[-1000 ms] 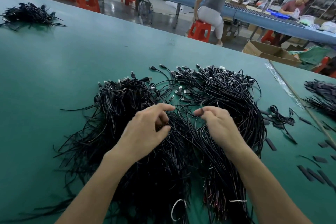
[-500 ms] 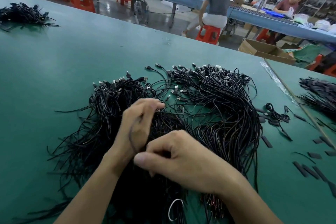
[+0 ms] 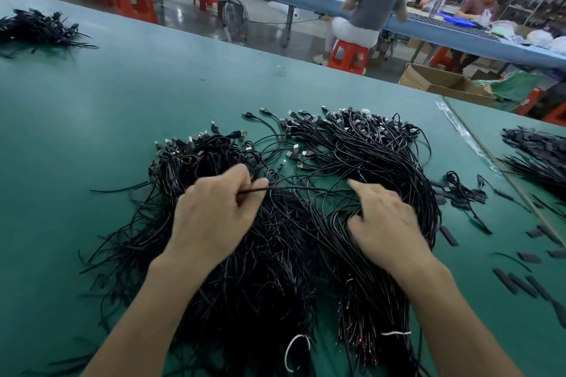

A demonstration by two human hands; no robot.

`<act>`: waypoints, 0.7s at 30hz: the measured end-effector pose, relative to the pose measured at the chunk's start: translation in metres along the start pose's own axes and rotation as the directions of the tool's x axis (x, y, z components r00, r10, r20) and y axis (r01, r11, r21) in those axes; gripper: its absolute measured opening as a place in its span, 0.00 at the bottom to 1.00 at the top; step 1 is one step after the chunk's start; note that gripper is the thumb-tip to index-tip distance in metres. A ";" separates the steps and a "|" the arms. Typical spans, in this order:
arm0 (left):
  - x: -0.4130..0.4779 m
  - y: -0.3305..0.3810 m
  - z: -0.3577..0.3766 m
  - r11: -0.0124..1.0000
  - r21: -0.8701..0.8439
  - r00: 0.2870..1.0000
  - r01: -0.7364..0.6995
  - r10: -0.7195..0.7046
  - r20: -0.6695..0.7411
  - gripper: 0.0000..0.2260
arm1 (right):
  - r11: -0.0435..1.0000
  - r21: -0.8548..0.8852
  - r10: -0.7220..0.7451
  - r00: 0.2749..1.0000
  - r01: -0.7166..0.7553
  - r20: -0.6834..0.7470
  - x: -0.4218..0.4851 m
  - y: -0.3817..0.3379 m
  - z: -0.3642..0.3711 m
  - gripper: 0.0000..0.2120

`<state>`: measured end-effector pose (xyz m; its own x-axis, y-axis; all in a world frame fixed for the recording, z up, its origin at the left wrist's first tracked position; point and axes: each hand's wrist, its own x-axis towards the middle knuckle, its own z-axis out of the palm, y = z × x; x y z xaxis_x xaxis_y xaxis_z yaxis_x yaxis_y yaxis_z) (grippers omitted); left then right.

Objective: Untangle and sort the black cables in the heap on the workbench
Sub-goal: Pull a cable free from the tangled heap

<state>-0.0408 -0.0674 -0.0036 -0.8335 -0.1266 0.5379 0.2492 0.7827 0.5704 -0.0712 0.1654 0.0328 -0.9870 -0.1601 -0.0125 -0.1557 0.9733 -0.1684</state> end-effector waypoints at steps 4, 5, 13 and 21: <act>-0.006 0.011 0.011 0.987 0.160 0.976 -0.030 -0.006 0.217 0.12 | 0.819 0.456 -0.369 0.928 0.349 -0.048 -0.015 -0.035 -0.002 0.25; -0.007 0.013 0.011 0.991 0.124 0.971 -0.041 0.010 0.239 0.10 | 0.807 0.447 -0.403 0.913 0.387 -0.062 -0.017 -0.040 -0.001 0.23; -0.001 0.016 -0.002 0.930 -0.339 0.978 0.143 -0.080 0.193 0.20 | 0.728 0.581 -0.189 0.921 0.365 -0.342 -0.012 -0.036 -0.002 0.09; -0.005 0.037 -0.017 0.553 -0.675 0.640 0.488 0.299 0.708 0.22 | 0.593 0.761 -0.033 0.953 0.262 -0.303 -0.004 -0.036 -0.006 0.09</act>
<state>-0.0188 -0.0477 0.0251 -0.8080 0.5843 0.0755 0.0641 -0.0402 0.9971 -0.0623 0.1323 0.0445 -0.9469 -0.1347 0.2919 -0.3215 0.4098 -0.8536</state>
